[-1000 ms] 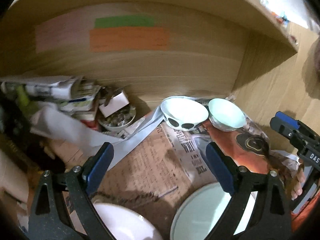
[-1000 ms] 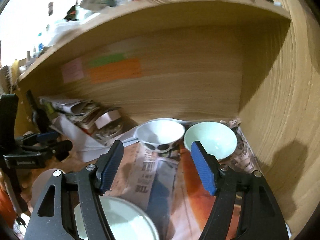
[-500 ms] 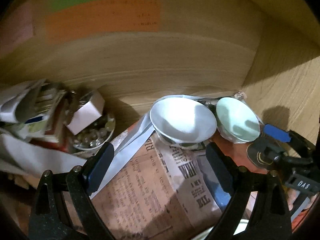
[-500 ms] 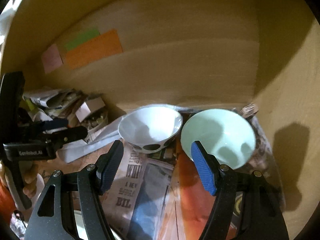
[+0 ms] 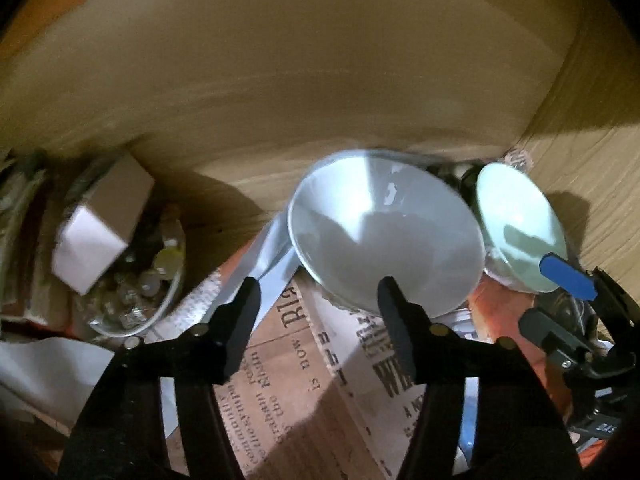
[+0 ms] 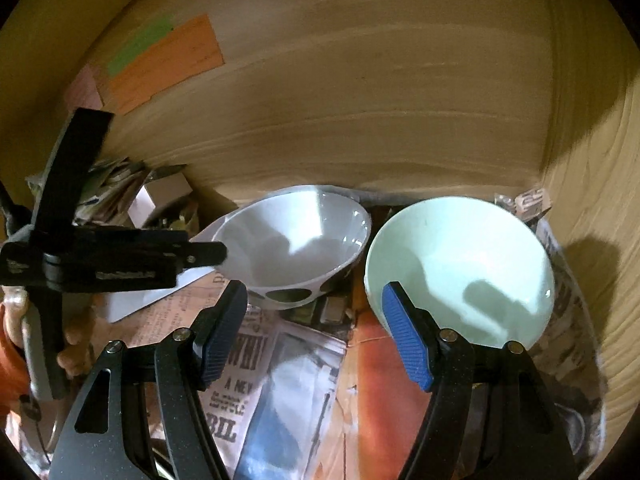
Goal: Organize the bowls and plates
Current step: 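Move the left gripper to the white bowl with black dots, then close the left gripper on the white dotted bowl rim, then lift the white dotted bowl with the left gripper toward the stack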
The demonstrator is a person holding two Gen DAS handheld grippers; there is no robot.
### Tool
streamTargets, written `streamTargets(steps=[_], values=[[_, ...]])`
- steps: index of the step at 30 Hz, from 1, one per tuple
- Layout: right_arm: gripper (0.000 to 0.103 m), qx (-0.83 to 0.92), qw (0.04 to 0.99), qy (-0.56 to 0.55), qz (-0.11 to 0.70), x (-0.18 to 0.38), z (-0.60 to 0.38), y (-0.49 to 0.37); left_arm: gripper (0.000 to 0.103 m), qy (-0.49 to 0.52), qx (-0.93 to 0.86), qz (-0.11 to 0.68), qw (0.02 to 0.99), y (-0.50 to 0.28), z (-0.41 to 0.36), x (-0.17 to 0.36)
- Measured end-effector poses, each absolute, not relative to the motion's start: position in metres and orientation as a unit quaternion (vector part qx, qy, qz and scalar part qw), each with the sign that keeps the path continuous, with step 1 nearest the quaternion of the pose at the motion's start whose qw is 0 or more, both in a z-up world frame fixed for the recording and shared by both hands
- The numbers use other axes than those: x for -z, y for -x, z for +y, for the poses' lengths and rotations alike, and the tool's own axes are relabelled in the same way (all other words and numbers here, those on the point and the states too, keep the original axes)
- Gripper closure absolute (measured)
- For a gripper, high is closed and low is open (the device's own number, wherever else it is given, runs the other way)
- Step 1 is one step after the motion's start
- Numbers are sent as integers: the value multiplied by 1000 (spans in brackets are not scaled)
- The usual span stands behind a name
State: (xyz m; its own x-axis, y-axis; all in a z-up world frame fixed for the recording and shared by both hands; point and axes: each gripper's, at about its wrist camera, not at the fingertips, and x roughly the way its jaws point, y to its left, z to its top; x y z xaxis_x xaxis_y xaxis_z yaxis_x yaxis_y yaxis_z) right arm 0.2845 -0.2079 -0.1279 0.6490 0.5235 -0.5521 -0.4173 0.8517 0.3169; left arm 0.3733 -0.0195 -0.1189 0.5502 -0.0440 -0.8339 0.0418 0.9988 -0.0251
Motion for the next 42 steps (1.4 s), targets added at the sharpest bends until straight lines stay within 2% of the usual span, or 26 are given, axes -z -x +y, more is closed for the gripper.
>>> streamTargets(steps=[2,4,6,10,14,27,29,31,33,39,42], values=[[36,-259,904,-83,331,130,-209,-286,47,8,30,482,876,-379,-22,123],[36,-256,904,-83,333,132,-211,-286,52,7,33,484,874,-383,-23,125],[36,-254,904,-83,333,133,-211,-288,65,5,43,492,869,-388,-28,130],[36,-253,903,-86,337,134,-214,-289,67,-21,39,494,869,-391,-35,136],[36,-253,904,-86,335,132,-215,-290,80,-28,46,498,865,-388,-30,138],[36,-257,901,-70,342,133,-207,-285,82,-63,87,524,845,-338,-24,135],[40,-265,896,-64,350,136,-202,-283,82,-69,94,527,842,-329,-24,135],[53,-278,887,-57,366,140,-197,-282,82,-73,100,531,838,-320,-24,134],[58,-283,881,-51,375,145,-194,-280,82,-83,107,533,835,-311,-24,133],[65,-280,870,-50,402,160,-194,-279,82,-90,113,532,835,-302,-21,132],[74,-292,860,-58,415,164,-193,-282,82,-84,110,526,839,-304,-22,133]])
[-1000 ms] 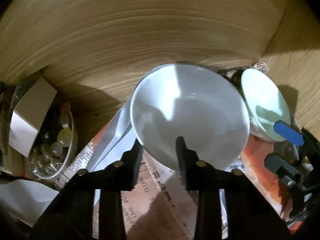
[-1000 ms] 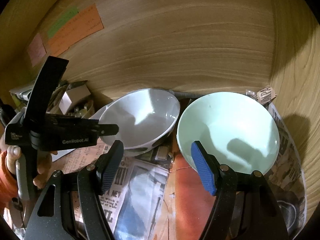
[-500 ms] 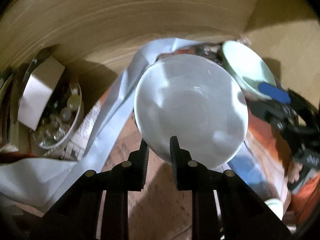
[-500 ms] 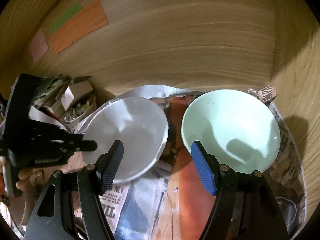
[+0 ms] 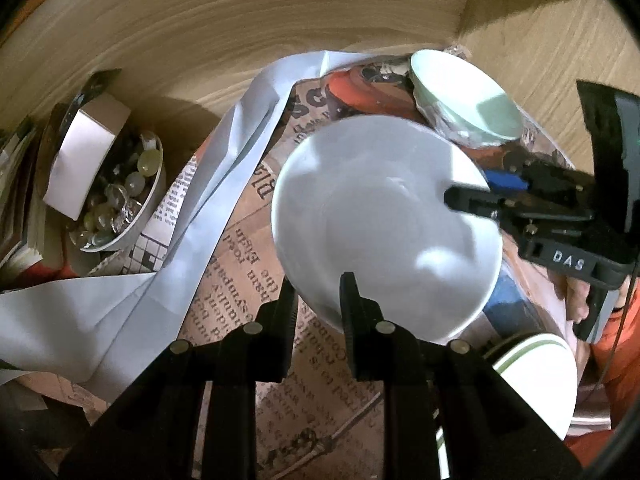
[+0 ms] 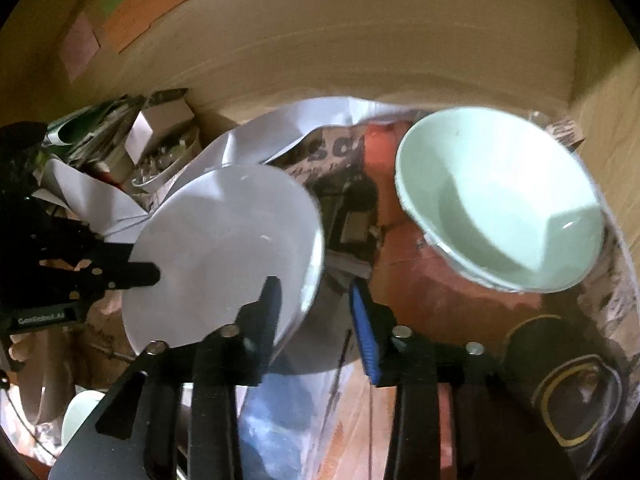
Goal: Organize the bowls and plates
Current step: 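Lift the white dotted bowl with the left gripper toward the stack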
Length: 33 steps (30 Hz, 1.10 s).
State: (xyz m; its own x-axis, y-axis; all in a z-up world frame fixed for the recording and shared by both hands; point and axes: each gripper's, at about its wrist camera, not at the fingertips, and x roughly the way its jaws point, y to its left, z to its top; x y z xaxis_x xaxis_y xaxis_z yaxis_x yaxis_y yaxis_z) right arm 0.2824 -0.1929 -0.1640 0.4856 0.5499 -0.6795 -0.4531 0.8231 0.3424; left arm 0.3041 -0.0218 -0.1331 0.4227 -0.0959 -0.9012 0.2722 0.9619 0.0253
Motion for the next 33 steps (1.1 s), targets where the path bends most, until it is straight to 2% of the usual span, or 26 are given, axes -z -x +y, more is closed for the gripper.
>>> streamTargets(steps=[4,12,17,33], values=[[85,-302,855,-62,418,163,-188,-282,82,-98,99,513,847,-302,-27,134],[85,-280,867,-54,409,157,-182,-277,83,-97,83,500,856,-302,-31,133],[85,-274,882,-36,383,140,-180,-262,83,-97,83,474,871,-288,-29,115],[85,-299,905,-37,301,82,-171,-191,83,-63,69,401,911,-204,-10,64]])
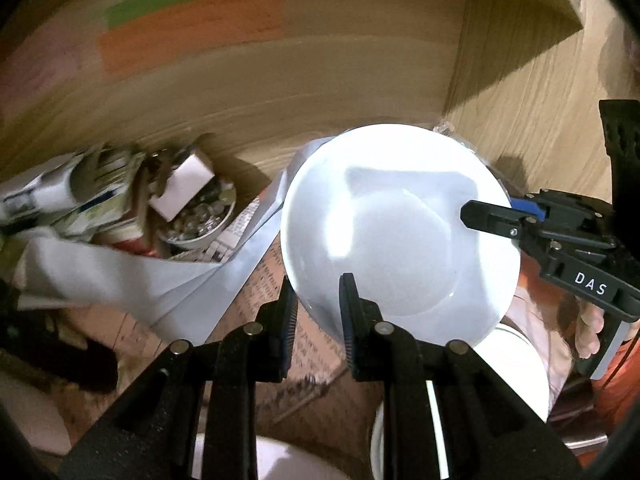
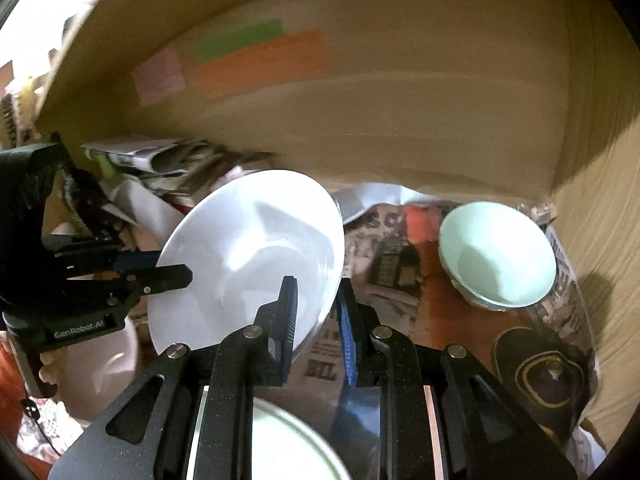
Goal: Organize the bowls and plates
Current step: 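Lift the white dotted bowl with the left gripper toward the stack, then lower the white dotted bowl onto the pink-grey bowl on the stack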
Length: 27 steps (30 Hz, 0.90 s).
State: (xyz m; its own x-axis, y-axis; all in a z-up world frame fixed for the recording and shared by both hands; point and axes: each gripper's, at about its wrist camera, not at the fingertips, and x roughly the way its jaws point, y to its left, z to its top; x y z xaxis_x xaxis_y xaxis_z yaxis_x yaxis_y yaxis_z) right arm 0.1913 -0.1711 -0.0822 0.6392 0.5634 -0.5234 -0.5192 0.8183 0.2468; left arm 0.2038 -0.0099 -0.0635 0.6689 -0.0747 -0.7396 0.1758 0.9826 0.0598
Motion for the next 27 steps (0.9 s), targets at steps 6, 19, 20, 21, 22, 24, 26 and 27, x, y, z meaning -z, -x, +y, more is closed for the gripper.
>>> streamTargets(steps=[6,19,20,21,22,24,26,27], values=[[85,-313,905,-26,287,75,-153,-164,83,-49,51,383,921,-166,7,54],[85,-355,895,-22,268,69,-115,-110,83,-26,15,360,932,-88,35,42],[85,-359,894,-20,267,69,-111,-107,83,-24,12,360,933,-84,38,42],[85,-362,893,-19,267,69,-108,-104,83,-22,9,359,933,-81,42,42],[85,-366,891,-18,267,70,-105,-102,83,-20,6,359,933,-76,45,42],[84,-373,888,-14,268,71,-98,-96,83,-15,0,358,933,-66,51,44],[84,-380,885,-10,268,72,-92,-91,83,-12,-8,358,934,-59,57,46],[84,-382,884,-8,269,73,-89,-89,83,-11,-12,358,934,-55,59,47]])
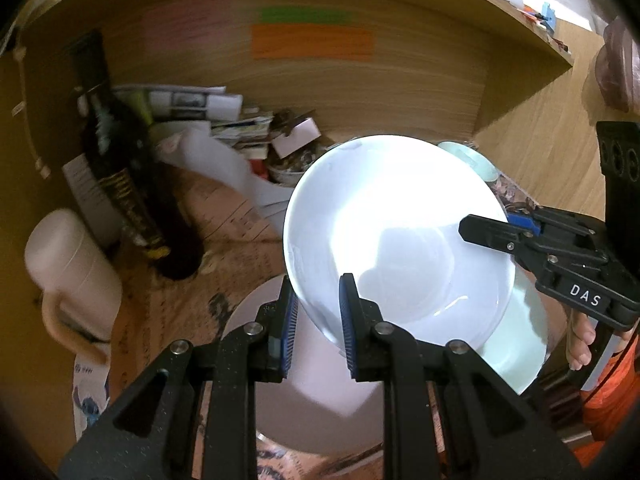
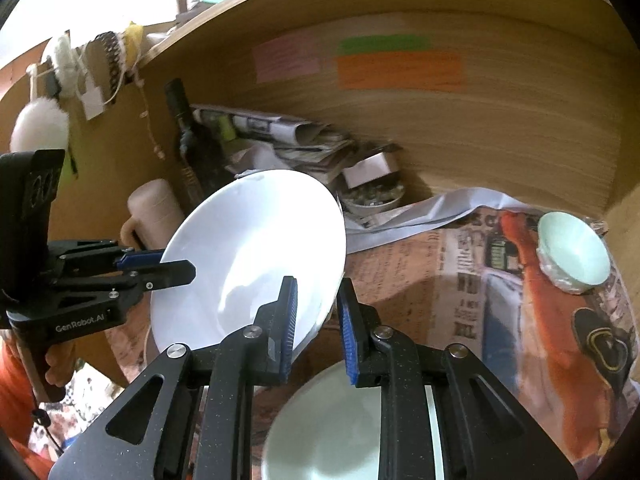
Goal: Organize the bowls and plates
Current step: 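Lower the white dotted bowl onto the pink-grey bowl on the stack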
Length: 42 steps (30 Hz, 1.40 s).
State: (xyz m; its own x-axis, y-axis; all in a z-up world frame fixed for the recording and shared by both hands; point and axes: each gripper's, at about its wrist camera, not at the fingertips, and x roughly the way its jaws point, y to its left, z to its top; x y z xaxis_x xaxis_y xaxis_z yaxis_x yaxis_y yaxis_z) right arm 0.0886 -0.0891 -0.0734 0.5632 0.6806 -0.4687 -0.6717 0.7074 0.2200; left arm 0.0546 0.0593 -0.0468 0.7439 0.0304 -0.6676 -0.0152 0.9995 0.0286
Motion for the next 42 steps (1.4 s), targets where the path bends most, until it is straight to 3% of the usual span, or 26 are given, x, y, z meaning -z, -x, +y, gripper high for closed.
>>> streamTargets(steps=[29,42], values=[[83,-416,844,24,338,119,-30,-75,83,28,-63,390,918,-21,104,93],[82,-422,839,48,340,123,-22,-77,83,-29,-82,388,918,-22,98,100]])
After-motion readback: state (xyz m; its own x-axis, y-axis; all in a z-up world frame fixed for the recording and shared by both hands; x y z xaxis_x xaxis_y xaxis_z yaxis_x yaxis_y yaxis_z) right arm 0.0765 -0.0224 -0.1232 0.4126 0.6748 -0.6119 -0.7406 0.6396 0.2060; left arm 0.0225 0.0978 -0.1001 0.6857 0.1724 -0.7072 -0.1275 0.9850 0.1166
